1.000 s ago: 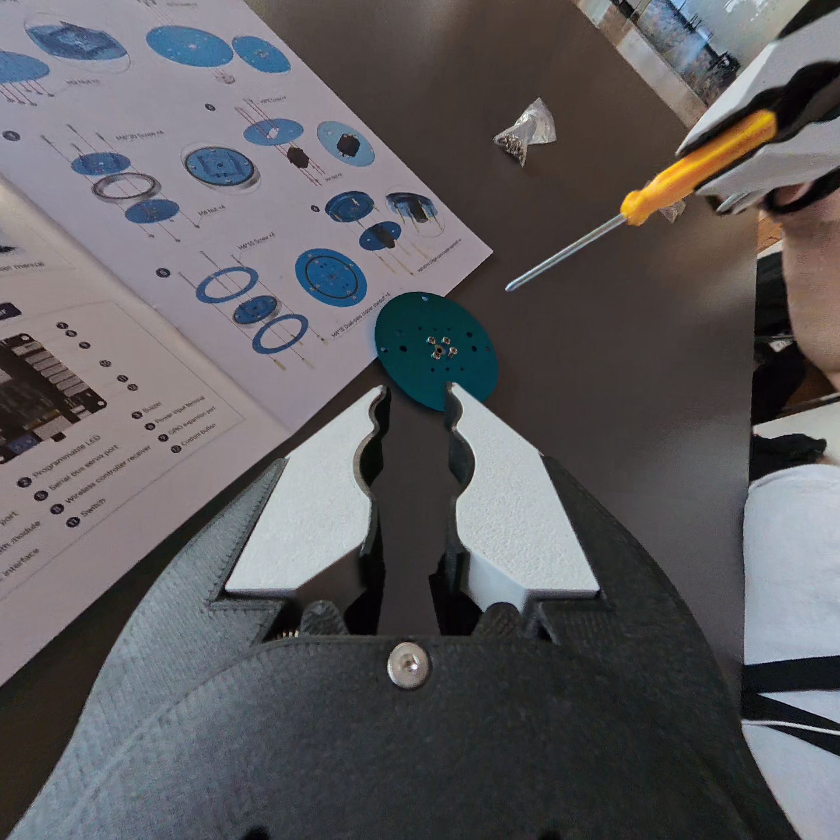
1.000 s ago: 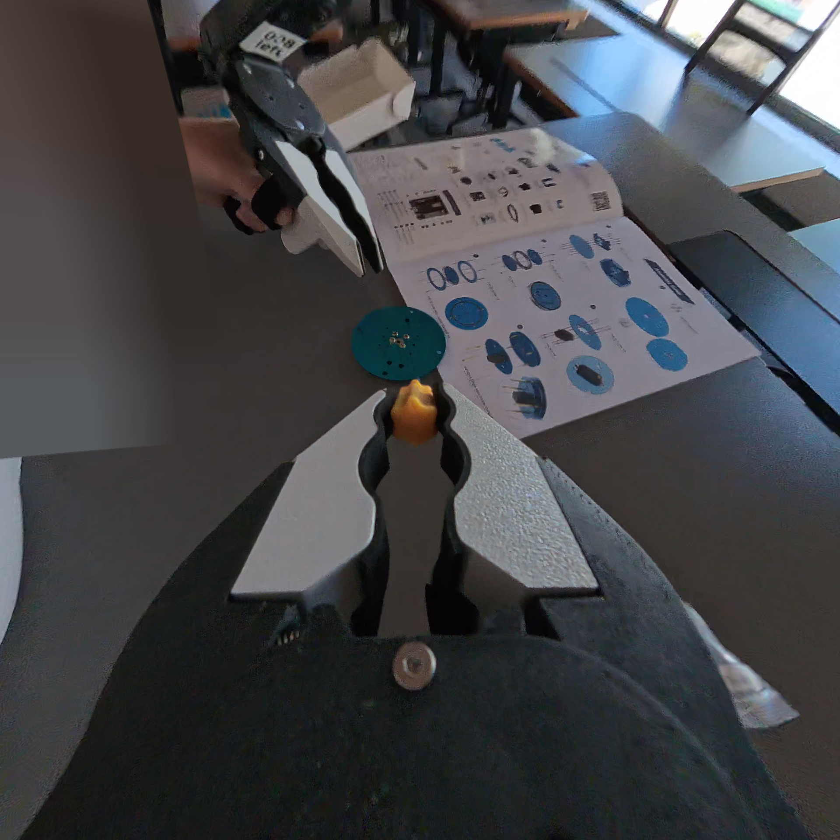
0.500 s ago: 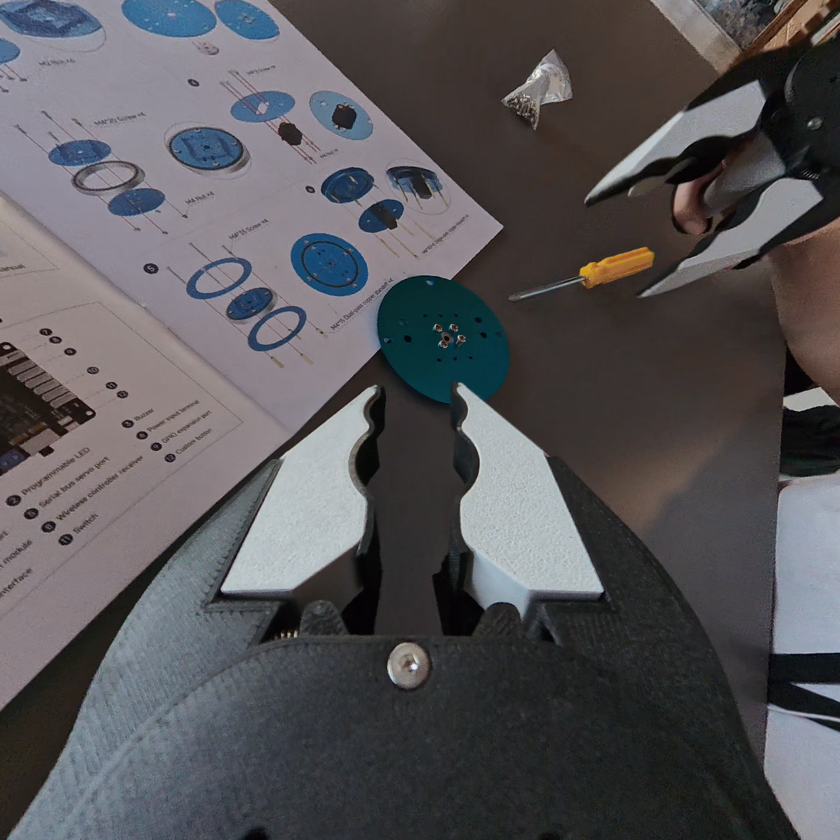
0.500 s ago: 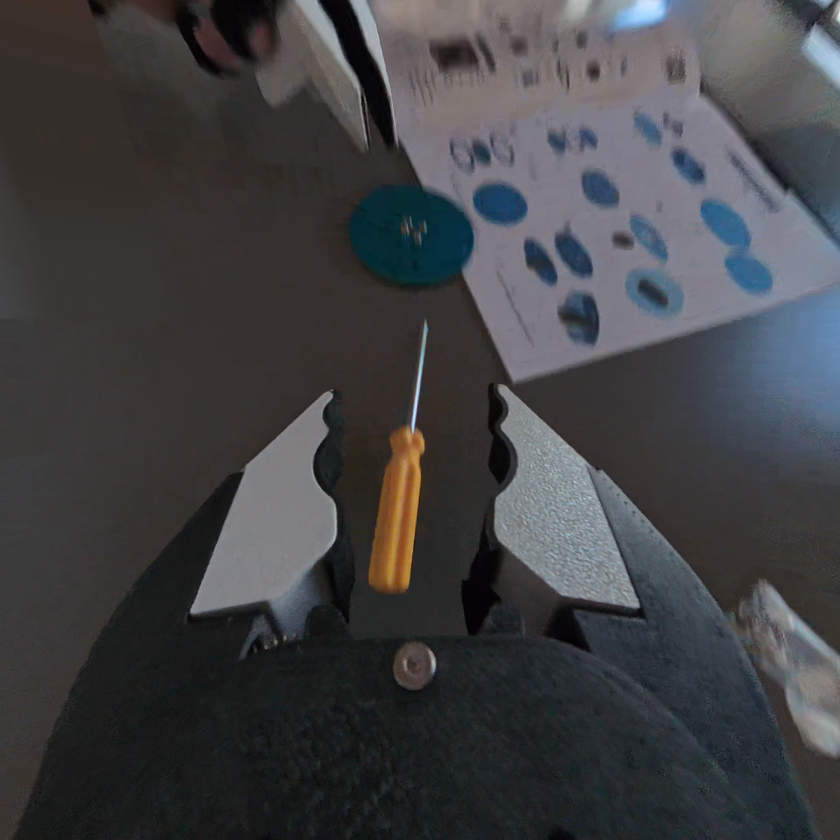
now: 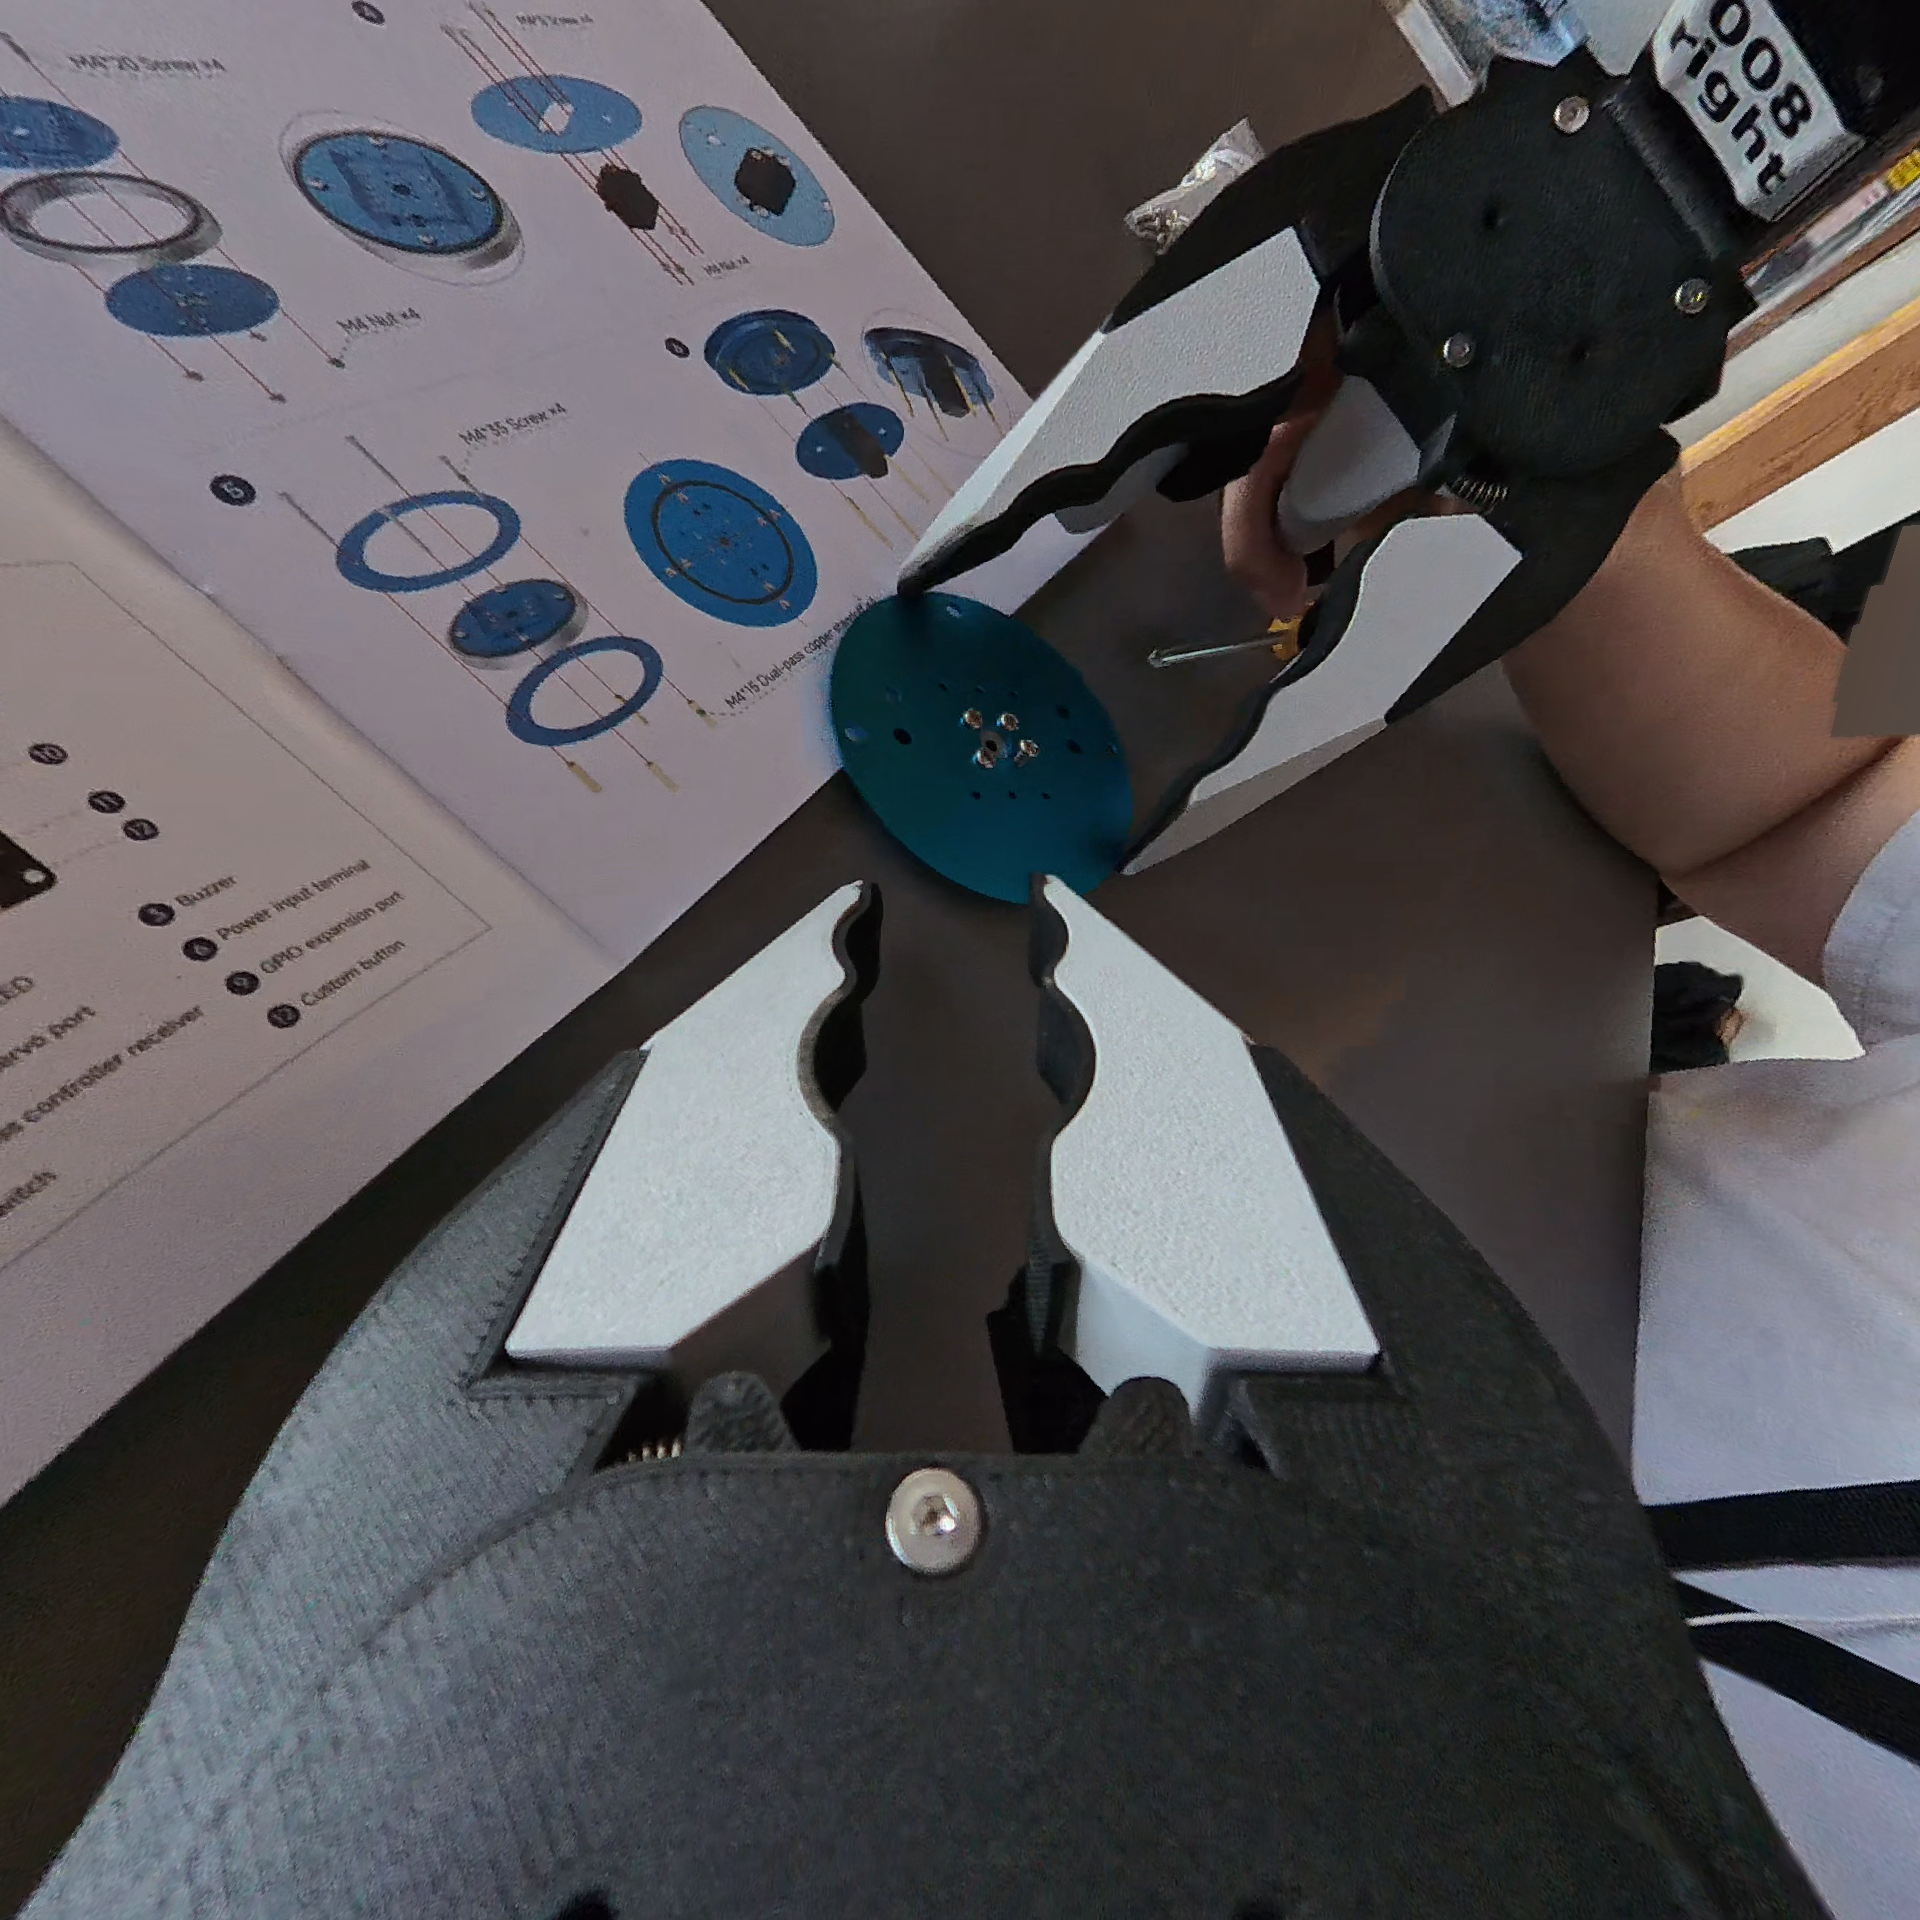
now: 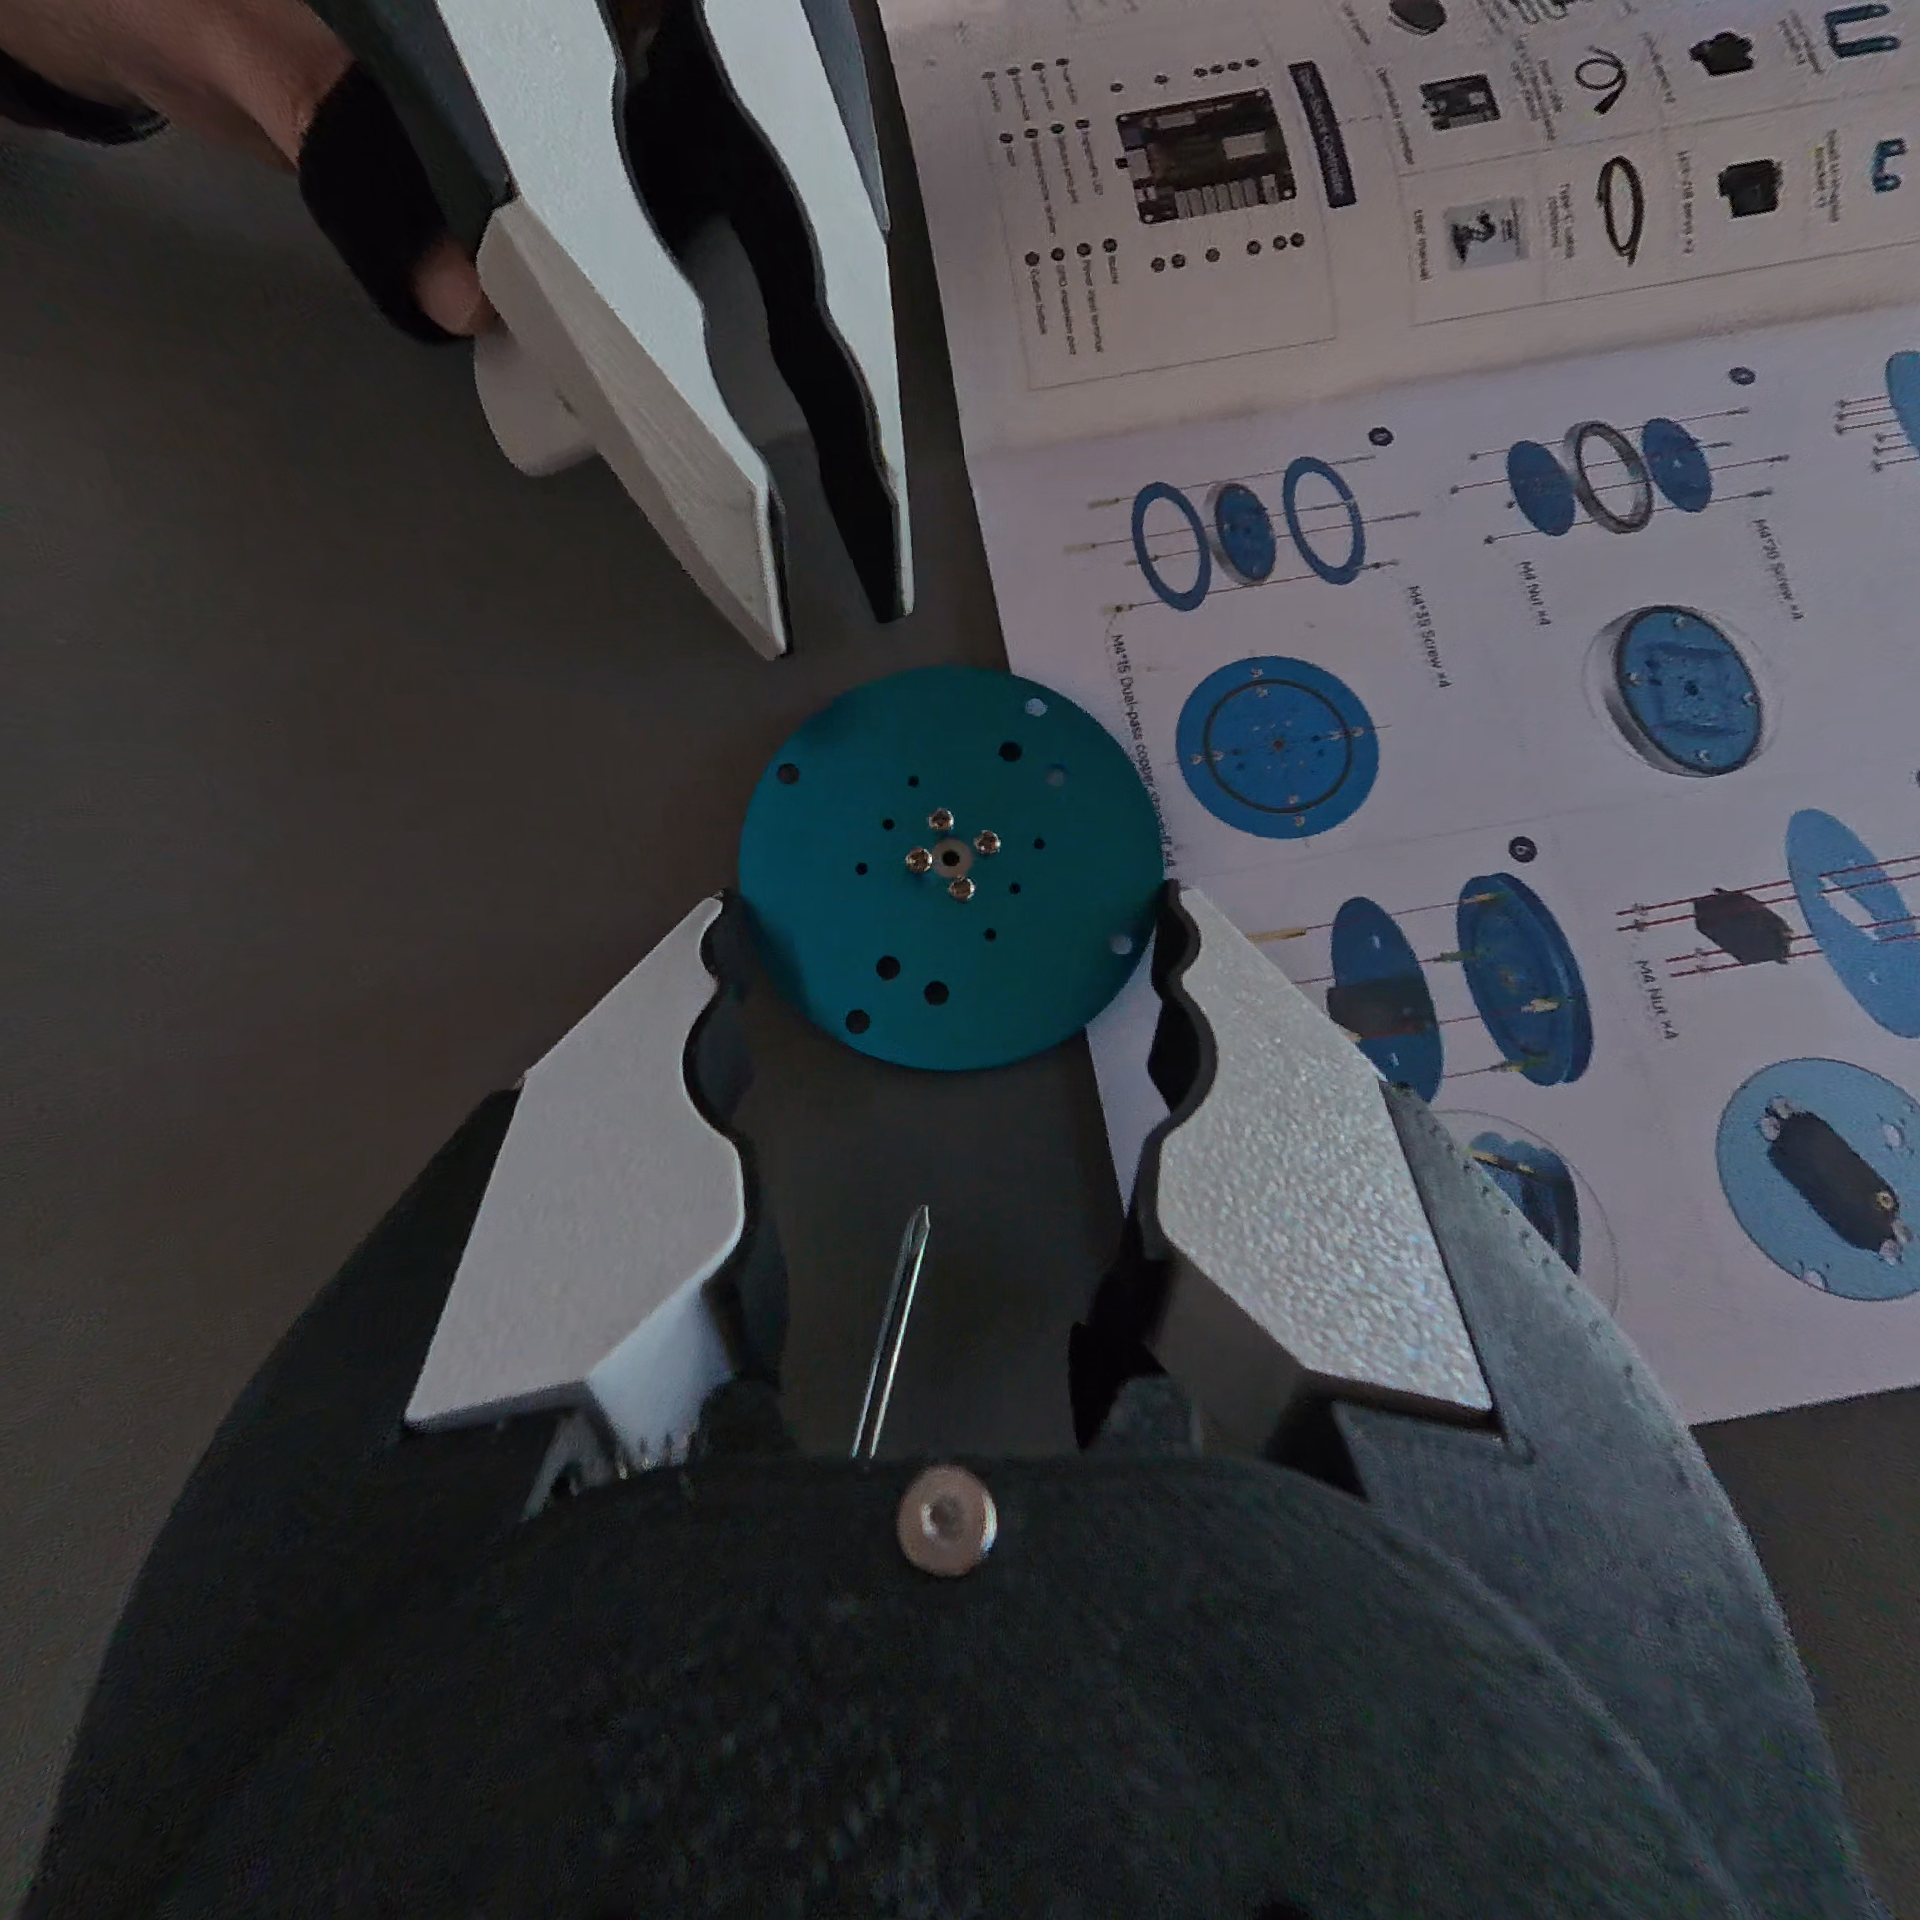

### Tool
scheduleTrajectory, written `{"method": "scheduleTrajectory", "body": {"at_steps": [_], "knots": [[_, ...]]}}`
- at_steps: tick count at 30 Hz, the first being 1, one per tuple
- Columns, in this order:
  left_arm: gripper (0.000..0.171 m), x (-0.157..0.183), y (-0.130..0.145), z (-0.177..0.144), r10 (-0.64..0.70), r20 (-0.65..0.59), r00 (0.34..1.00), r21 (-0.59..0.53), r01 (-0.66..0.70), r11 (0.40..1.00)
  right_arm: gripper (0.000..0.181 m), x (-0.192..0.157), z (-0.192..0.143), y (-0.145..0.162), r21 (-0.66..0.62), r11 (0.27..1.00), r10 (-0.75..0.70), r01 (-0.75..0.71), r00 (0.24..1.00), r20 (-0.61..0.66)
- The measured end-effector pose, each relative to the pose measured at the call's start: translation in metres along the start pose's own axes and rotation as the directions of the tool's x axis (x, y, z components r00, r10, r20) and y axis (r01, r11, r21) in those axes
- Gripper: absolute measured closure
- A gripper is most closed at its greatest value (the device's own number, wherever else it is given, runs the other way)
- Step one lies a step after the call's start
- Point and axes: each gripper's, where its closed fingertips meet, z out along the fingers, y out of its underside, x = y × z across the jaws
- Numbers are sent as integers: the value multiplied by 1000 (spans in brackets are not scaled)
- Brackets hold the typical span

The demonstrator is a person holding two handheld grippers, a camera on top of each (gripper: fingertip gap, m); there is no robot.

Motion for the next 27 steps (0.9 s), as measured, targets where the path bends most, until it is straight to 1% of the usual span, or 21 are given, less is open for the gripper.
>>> {"method": "scheduleTrajectory", "body": {"at_steps": [2,7,11,12,14,16,17,19,22,24,25,26,27], "knots": [[144,1,-2,1,-43,-26,999,14,44,999,103,0,-1,1,7,1000,-27,28,1000,-13],[146,1,-9,3,-185,-112,976,43,191,981,103,-7,-6,-3,70,974,-209,213,976,-65],[147,1,-12,7,-198,-123,972,46,205,978,104,-16,-11,-7,110,918,-369,380,923,-107],[148,4,-11,9,-192,-136,972,34,198,980,103,-18,-13,-9,114,896,-415,430,900,-129],[148,15,-7,12,-193,-199,961,-12,194,981,104,-21,-15,-12,112,857,-483,503,860,-166],[160,28,1,15,-219,-273,937,-72,207,976,104,-22,-16,-14,114,823,-530,557,824,-199],[168,32,1,15,-230,-295,927,-75,218,973,104,-23,-17,-15,119,808,-546,576,810,-213],[171,36,-1,14,-248,-317,915,-57,242,968,104,-23,-17,-15,125,812,-539,571,814,-217],[171,34,-2,11,-237,-296,925,-27,239,971,104,-22,-16,-15,143,847,-485,513,854,-191],[171,29,-4,7,-209,-250,945,16,220,975,104,-20,-24,-16,161,890,-398,426,900,-180],[171,27,-5,4,-179,-214,960,43,193,980,105,-19,-32,-18,185,916,-325,357,928,-184],[171,26,-6,0,-135,-174,975,69,149,986,113,-17,-41,-20,212,937,-240,278,952,-189],[171,24,-7,-3,-86,-123,989,97,98,990,127,-19,-49,-21,232,952,-161,202,970,-184]]}}
